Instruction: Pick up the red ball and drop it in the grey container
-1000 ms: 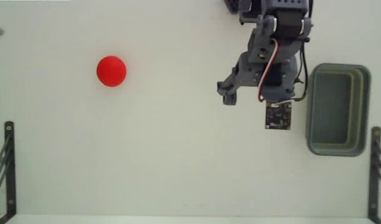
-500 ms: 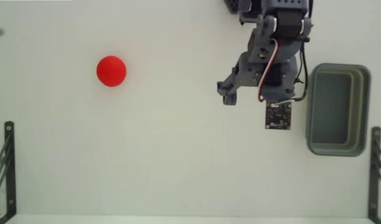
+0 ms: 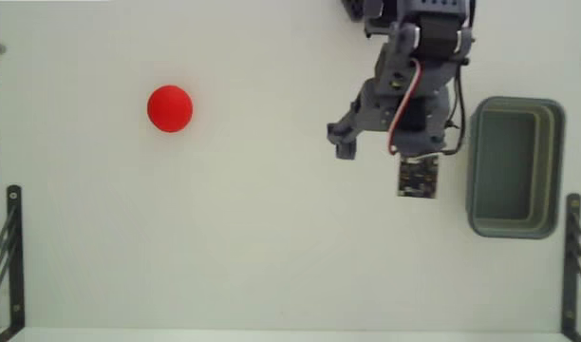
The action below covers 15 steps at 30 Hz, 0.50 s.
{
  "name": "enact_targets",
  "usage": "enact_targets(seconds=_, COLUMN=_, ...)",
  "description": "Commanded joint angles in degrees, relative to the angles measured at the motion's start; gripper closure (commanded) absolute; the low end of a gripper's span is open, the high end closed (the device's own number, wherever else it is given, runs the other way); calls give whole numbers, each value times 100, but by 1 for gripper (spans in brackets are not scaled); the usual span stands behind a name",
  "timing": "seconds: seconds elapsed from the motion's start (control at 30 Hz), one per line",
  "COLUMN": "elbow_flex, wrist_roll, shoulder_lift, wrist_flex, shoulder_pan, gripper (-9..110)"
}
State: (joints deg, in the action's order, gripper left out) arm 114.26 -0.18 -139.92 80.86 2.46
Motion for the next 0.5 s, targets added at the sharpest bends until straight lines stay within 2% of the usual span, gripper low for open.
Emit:
enact_targets(seconds=0.0, elbow_flex=30, wrist_roll=18, shoulder_lift=-219, wrist_flex=110, shoulder_pan=198, gripper=-9)
enact_targets(seconds=0.47, elbow_flex=30, wrist_roll=18, shoulder_lift=-219, wrist_flex=110, shoulder_pan=1043, gripper=-9)
